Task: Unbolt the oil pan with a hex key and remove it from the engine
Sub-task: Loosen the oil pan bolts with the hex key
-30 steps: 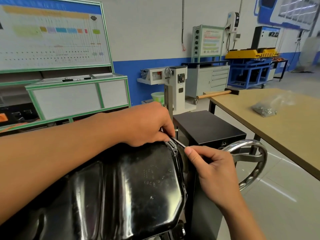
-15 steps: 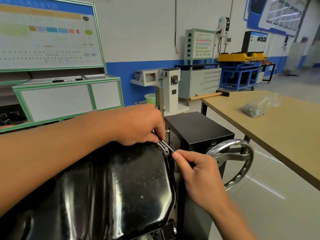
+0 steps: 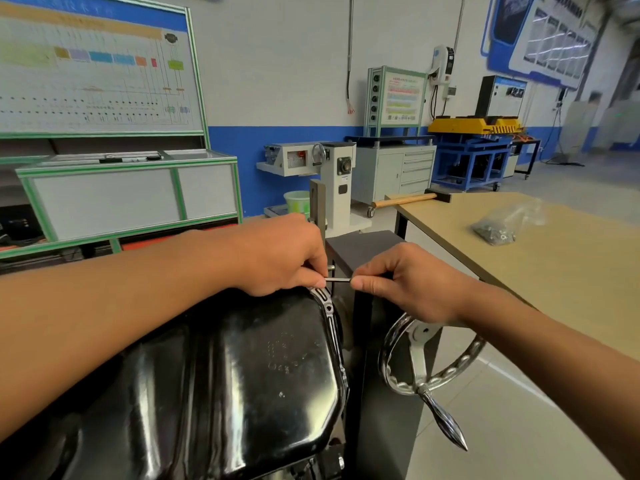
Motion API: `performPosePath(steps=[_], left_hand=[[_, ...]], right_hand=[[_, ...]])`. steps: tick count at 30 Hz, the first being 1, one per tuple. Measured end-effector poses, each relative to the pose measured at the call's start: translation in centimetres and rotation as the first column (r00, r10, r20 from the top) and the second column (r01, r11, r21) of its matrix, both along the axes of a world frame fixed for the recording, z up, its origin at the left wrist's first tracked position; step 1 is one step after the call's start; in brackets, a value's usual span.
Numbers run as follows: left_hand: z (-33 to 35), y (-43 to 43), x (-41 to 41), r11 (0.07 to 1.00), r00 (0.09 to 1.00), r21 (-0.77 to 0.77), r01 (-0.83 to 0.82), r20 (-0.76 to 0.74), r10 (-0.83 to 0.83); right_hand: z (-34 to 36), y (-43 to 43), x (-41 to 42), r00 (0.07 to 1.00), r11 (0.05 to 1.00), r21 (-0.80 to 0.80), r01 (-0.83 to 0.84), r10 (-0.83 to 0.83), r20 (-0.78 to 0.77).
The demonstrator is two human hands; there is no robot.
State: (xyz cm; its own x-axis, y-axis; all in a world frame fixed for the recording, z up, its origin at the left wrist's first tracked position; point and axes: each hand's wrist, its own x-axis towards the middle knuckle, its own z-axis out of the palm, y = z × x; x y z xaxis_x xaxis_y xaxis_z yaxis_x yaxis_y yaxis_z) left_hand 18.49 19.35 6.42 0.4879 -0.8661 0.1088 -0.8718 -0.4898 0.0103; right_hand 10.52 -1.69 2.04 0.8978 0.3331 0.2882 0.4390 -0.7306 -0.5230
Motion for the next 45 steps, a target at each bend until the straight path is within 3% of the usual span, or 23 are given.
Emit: performPosePath(steps=[6,10,17,20,25,28,33,39,45], left_hand=[[-0.1,-0.4,-0.2,0.998,0.998,-0.030,-0.057,-0.042,0.056],[0.1,-0.6,-0.5,0.994,0.997,0.077,-0.073,0.026,0.071],[0.4,-0.4,-1.2,0.993,0.996,0.103,-0.051,0.076,0.043],[0.1,-0.2,-1.2,0.996,0.995,0.077,-0.054,0.084,0.047],[-0.5,0.0,-1.0,0.997,0.995,-0.006,-0.074,0.066,0.075],[-0.5,0.1,-0.8,0.995,0.997,-0.067,-0.074,0.028,0.076],[-0.6,-0.3,-0.4,0.951,0.964,-0.255,-0.173,-0.240,0.111],[1.8,1.0,0.2,0.904,0.938,-0.364,-0.226,-0.332,0.101],[3.1,4.0,1.1,0.972,0.982,-0.192,-0.135,-0.154,0.106]], right_hand=[[-0.2,-0.7,1.2,0.992,0.992,0.014,-0.126,0.126,-0.014],[-0.6,-1.0,1.7,0.985,0.986,-0.004,-0.167,0.167,-0.035],[1.9,-1.3,2.6,0.976,0.951,-0.218,-0.218,0.211,-0.053],[3.4,-1.2,3.5,0.960,0.875,-0.424,-0.234,0.276,0.040],[5.8,-0.5,5.0,0.873,0.653,-0.747,-0.125,0.430,0.230],[6.5,0.2,5.7,0.762,0.576,-0.817,-0.012,0.534,0.366],[7.8,0.6,5.9,0.669,0.510,-0.848,0.147,0.580,0.465],[10.4,1.5,5.0,0.756,0.544,-0.814,0.205,0.440,0.484],[7.2,2.5,2.3,0.926,0.698,-0.715,0.040,0.244,0.290]])
